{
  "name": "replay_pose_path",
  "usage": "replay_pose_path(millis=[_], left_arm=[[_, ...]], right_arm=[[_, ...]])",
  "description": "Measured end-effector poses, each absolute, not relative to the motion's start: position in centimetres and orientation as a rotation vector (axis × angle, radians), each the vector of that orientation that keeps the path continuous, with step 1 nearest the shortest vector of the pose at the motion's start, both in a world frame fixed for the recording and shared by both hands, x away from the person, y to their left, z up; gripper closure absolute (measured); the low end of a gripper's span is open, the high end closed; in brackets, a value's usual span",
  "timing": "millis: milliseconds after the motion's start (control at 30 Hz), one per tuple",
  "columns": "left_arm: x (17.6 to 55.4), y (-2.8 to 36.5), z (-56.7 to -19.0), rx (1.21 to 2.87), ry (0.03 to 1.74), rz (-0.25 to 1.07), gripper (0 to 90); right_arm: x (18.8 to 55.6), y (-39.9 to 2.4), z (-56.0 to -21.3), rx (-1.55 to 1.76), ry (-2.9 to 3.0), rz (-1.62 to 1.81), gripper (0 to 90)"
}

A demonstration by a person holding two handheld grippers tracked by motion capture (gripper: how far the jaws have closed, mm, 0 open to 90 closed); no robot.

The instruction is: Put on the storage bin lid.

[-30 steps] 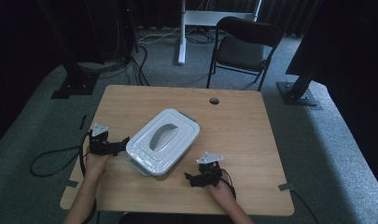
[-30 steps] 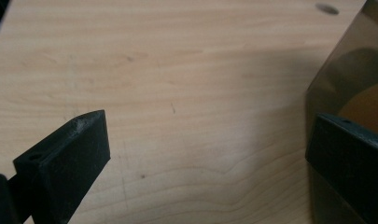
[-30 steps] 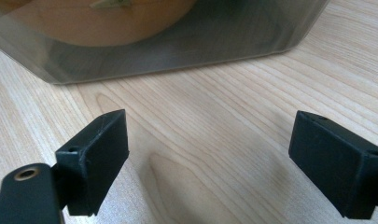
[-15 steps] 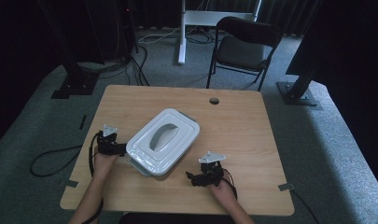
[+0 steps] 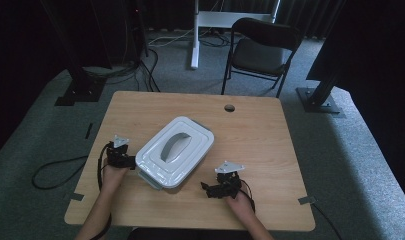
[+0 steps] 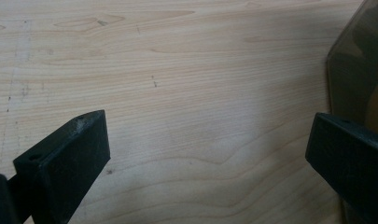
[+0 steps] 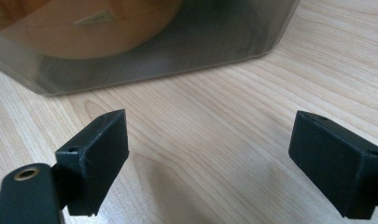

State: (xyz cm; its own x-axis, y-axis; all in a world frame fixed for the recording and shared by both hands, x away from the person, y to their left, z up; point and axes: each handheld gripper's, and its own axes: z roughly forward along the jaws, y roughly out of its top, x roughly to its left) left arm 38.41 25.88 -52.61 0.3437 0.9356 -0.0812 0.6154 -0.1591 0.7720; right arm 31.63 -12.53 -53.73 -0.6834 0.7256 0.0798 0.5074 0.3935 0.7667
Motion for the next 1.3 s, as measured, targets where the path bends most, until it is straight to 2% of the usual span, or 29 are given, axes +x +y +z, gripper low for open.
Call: replay_pose_path(millis=[967, 1300], left_arm=[[35.6, 19.7, -52.9, 1.986, 1.203, 0.467, 0.3], [35.7, 18.1, -52.5, 2.014, 1.181, 0.49, 0.3]], right_arm=[[32.5, -15.4, -52.9, 1.166, 2.323, 1.182, 11.4], [32.5, -16.8, -52.8, 1.182, 2.308, 1.173, 11.4]])
